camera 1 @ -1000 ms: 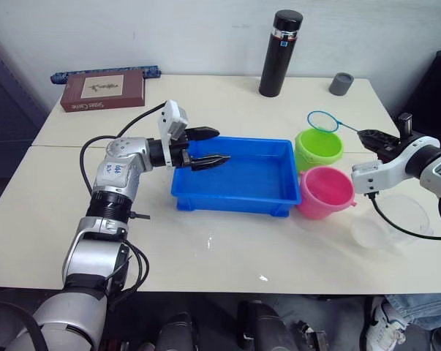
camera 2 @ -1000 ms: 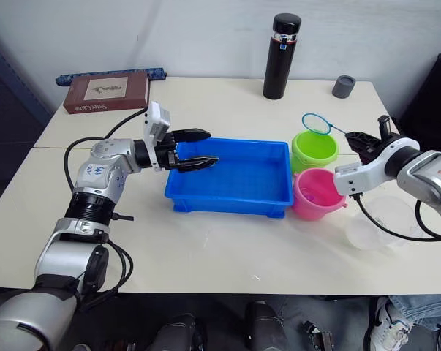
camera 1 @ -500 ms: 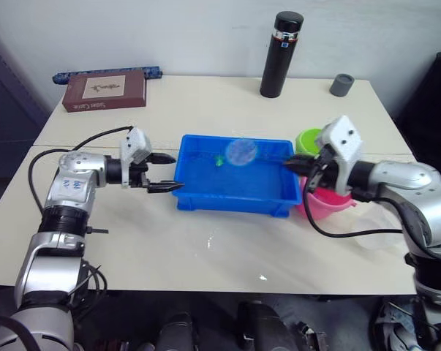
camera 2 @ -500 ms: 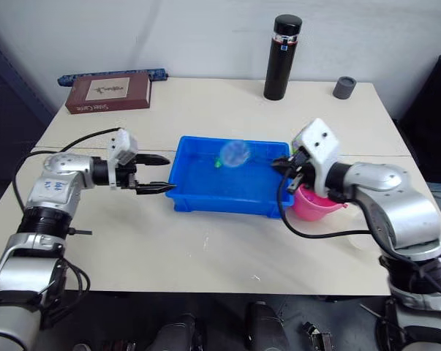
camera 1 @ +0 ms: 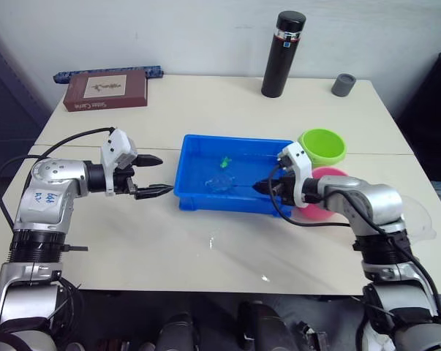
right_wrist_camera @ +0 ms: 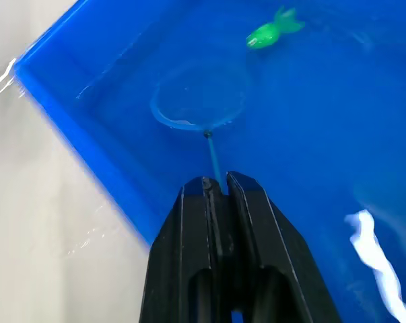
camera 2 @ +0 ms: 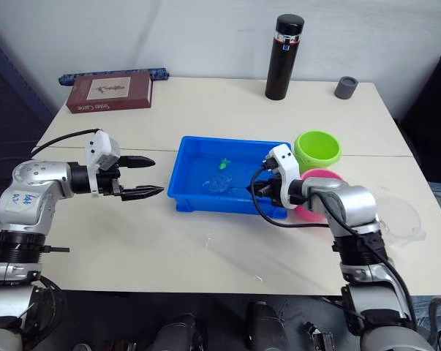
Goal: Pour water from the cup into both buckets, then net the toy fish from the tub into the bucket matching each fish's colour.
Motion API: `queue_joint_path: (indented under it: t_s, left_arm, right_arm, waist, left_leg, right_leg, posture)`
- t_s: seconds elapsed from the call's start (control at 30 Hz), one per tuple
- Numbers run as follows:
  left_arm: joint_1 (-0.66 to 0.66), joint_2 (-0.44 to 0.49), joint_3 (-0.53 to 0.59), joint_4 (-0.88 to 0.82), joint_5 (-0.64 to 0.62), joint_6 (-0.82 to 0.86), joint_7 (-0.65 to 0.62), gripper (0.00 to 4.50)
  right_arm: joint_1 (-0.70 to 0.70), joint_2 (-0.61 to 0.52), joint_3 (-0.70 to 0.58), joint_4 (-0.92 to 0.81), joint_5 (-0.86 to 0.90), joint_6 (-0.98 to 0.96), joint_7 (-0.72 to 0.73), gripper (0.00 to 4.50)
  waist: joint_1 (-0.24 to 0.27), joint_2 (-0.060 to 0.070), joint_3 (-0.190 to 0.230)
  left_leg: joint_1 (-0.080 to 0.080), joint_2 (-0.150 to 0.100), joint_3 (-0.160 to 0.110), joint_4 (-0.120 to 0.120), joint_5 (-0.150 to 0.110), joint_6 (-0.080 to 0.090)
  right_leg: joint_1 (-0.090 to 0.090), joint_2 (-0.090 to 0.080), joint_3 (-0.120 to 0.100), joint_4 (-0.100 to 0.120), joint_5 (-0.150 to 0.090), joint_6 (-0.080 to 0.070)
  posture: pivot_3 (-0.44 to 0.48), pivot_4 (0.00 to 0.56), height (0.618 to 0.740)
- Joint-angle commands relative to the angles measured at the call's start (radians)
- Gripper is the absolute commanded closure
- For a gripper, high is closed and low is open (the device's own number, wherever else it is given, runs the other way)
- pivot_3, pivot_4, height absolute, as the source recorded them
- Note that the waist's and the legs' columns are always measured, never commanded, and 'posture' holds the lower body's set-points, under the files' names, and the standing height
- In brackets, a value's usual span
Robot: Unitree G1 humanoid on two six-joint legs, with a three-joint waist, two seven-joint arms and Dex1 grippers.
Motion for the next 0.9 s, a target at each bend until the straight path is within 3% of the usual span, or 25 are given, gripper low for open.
queue_joint_path:
  t_s: [0.03, 0.43, 0.57, 0.77, 0.9]
  left_arm:
    - [0.005, 0.01, 0.028, -0.053, -0.027, 0.009, 0.017, 0.04]
    - [-0.114, -0.083, -0.02, 0.073, -0.029, -0.023, 0.004, 0.04]
    - [-0.216, -0.143, -0.049, 0.204, -0.019, -0.075, -0.018, 0.04]
    - [-0.306, -0.213, -0.061, 0.324, -0.027, -0.108, -0.06, 0.04]
    - [-0.358, -0.28, -0.082, 0.386, -0.018, -0.154, -0.08, 0.04]
  right_arm:
    - [-0.039, 0.008, -0.031, 0.014, -0.028, -0.1, -0.022, 4.5]
    - [0.033, -0.062, -0.077, -0.181, 0.028, -0.031, -0.012, 4.5]
    - [0.11, -0.157, -0.02, -0.273, -0.044, -0.113, 0.021, 4.5]
    - [0.197, -0.219, -0.11, -0.431, -0.013, -0.085, -0.004, 4.5]
    - [0.263, -0.27, -0.252, -0.556, 0.035, -0.012, -0.032, 4.5]
  waist:
    - [-0.002, 0.0, 0.0]
    - [0.0, 0.0, 0.0]
    - [0.002, 0.0, 0.0]
    - [0.001, 0.0, 0.0]
    - [0.005, 0.0, 0.0]
  left_leg:
    - [0.0, 0.0, 0.0, 0.0, 0.0, 0.0]
    - [-0.001, -0.001, 0.0, 0.0, 0.0, 0.0]
    - [0.0, -0.002, 0.0, 0.0, 0.0, 0.0]
    - [-0.001, -0.002, 0.0, 0.0, 0.0, 0.0]
    - [0.0, -0.002, 0.0, 0.0, 0.0, 0.0]
  right_leg:
    - [0.0, 0.0, 0.0, 0.0, 0.0, 0.0]
    - [0.0, -0.001, -0.001, 0.0, 0.0, 0.0]
    - [0.0, 0.001, -0.001, 0.0, 0.0, 0.0]
    - [0.0, 0.003, -0.001, -0.001, 0.0, 0.001]
    - [0.0, 0.004, -0.001, -0.001, 0.0, 0.001]
  posture:
    - [0.0, 0.15, 0.74]
    - [0.0, 0.15, 0.74]
    - [0.0, 0.15, 0.74]
    - [0.0, 0.15, 0.74]
    - [0.0, 0.15, 0.74]
